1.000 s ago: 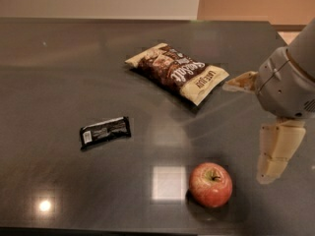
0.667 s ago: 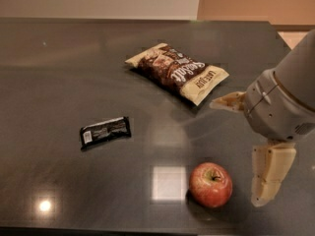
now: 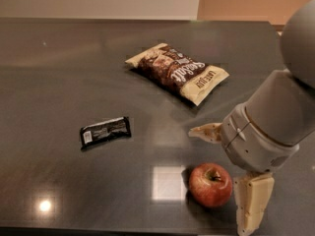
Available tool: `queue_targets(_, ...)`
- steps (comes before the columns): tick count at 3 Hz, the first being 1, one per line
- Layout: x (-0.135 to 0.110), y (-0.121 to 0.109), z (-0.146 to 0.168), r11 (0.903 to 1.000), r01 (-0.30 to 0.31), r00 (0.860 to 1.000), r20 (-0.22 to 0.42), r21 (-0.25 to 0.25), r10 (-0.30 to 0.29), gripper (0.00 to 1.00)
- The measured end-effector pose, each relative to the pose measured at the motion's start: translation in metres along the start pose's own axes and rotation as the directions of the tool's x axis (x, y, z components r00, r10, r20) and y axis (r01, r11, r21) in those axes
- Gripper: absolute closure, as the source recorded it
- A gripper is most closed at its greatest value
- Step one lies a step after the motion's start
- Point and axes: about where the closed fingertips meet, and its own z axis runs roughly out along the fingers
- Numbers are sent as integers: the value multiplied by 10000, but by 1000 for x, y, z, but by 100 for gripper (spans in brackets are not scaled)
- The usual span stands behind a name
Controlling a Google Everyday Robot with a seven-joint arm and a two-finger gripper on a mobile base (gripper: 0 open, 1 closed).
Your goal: Move apple near brown chip bag
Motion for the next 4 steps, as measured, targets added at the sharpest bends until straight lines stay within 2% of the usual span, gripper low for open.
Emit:
queue_targets(1, -5, 6, 17, 9994, 169, 9999, 8, -305, -169, 0)
queue_targets(2, -4, 8, 26, 9989, 164, 9998, -76, -429, -167, 16)
queue_targets(3, -2, 8, 29, 9990, 77, 9999, -119, -436, -82, 40)
queue_targets(4, 1, 2, 20, 9998, -86, 9998, -154, -160, 84, 63)
